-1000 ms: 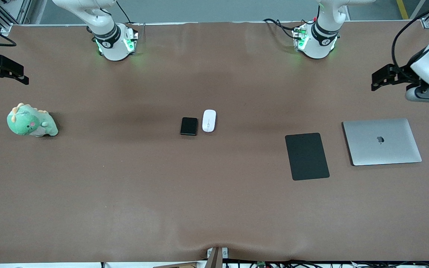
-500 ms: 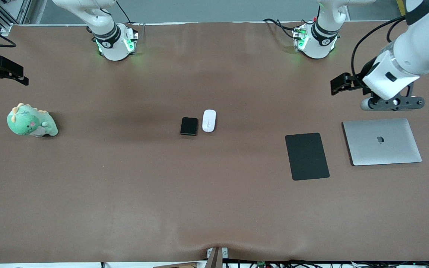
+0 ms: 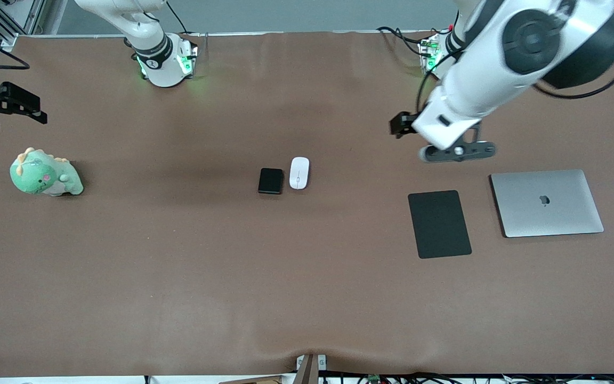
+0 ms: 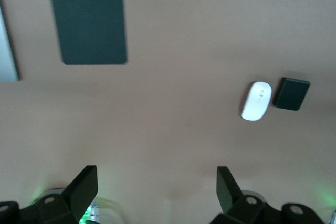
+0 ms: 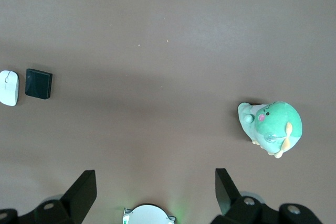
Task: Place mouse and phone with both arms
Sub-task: 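Move the left gripper toward the white mouse, then lower the left gripper over the mouse while the right gripper moves out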
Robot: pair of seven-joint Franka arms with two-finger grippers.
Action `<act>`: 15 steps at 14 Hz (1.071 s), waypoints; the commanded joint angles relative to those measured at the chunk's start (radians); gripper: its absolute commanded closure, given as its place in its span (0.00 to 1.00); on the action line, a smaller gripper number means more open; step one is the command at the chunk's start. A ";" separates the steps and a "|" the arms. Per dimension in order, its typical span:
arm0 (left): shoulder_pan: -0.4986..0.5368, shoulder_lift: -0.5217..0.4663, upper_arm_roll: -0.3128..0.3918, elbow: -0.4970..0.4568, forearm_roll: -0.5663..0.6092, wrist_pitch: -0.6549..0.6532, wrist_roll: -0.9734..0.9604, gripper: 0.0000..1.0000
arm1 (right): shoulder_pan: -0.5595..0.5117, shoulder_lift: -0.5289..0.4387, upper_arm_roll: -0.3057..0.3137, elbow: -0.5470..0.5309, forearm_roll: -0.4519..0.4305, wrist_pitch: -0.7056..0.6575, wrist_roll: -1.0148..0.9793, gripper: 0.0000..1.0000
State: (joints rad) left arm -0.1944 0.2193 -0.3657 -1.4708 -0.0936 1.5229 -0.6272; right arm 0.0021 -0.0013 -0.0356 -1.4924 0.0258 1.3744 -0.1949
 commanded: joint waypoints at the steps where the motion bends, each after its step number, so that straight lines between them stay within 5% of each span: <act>1: -0.087 0.044 0.001 -0.009 -0.003 0.075 -0.096 0.00 | 0.004 0.026 0.002 0.026 0.006 -0.011 0.003 0.00; 8: -0.309 0.207 0.002 -0.014 0.083 0.242 -0.301 0.00 | -0.010 0.104 -0.001 0.024 -0.010 -0.009 0.005 0.00; 15: -0.379 0.273 0.002 -0.112 0.167 0.492 -0.321 0.00 | -0.008 0.158 -0.001 0.021 -0.015 -0.011 0.003 0.00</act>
State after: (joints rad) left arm -0.5689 0.5033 -0.3668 -1.5231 0.0392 1.9287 -0.9302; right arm -0.0013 0.1337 -0.0396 -1.4907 0.0191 1.3757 -0.1949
